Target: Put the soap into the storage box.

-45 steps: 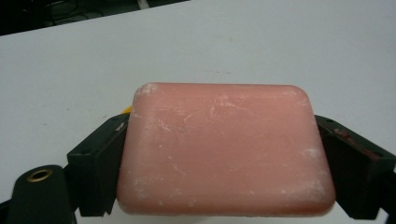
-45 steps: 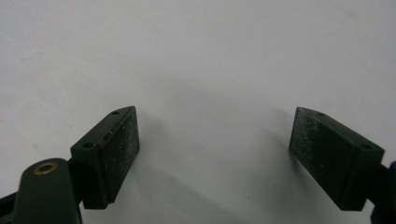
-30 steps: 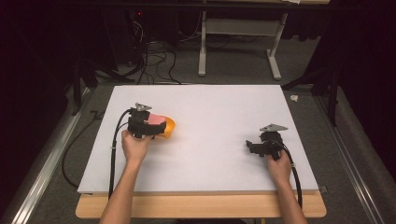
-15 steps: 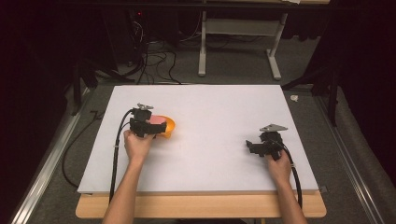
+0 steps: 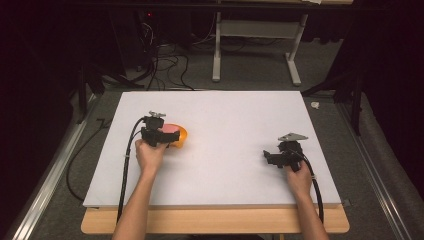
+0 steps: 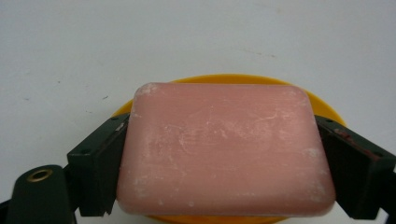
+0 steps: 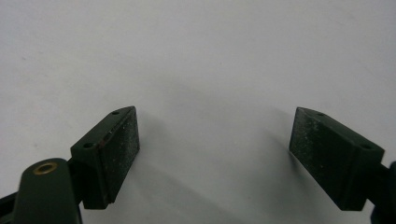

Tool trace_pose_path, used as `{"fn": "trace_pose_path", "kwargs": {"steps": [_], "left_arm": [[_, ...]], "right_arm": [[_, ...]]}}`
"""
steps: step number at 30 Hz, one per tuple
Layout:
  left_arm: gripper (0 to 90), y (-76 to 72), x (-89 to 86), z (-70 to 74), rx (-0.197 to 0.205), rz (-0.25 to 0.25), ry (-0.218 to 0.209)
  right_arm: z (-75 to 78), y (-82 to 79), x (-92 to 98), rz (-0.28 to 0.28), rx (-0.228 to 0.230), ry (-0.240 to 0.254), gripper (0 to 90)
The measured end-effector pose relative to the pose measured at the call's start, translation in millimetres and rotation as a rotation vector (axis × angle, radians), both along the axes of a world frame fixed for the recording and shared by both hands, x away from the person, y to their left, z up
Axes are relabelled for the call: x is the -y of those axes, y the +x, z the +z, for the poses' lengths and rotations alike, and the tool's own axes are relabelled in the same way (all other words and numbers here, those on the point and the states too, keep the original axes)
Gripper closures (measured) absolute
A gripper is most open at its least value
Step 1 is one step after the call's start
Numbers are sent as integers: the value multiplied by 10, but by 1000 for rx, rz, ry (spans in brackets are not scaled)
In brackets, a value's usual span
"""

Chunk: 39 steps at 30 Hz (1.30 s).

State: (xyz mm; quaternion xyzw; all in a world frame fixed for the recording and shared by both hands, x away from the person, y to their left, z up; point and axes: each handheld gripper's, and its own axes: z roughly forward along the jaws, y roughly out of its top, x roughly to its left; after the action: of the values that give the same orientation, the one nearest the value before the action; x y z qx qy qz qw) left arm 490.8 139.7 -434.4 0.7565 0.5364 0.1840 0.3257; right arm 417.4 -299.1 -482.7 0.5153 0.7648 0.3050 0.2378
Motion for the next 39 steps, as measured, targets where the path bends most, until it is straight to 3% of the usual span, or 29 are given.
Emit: {"fn": "trace_pose_path", "kwargs": {"steps": [9, 16, 24, 27, 32, 39], "left_arm": [[137, 25, 40, -51, -15, 10, 3], [137, 42, 68, -106, -33, 10, 39], [135, 41, 91, -104, -20, 18, 44], [133, 23, 88, -76, -1, 18, 37], [132, -46, 56, 54, 52, 7, -13], [139, -133, -7, 176, 87, 1, -29]], "right_arm": [[0, 1, 1, 1, 0, 0, 167], [-2, 6, 6, 1, -1, 4, 166], [-2, 6, 6, 1, -1, 4, 166], [-2, 5, 5, 1, -1, 4, 166], [-2, 4, 4, 0, -1, 4, 166], [-2, 4, 4, 0, 0, 3, 166]]}}
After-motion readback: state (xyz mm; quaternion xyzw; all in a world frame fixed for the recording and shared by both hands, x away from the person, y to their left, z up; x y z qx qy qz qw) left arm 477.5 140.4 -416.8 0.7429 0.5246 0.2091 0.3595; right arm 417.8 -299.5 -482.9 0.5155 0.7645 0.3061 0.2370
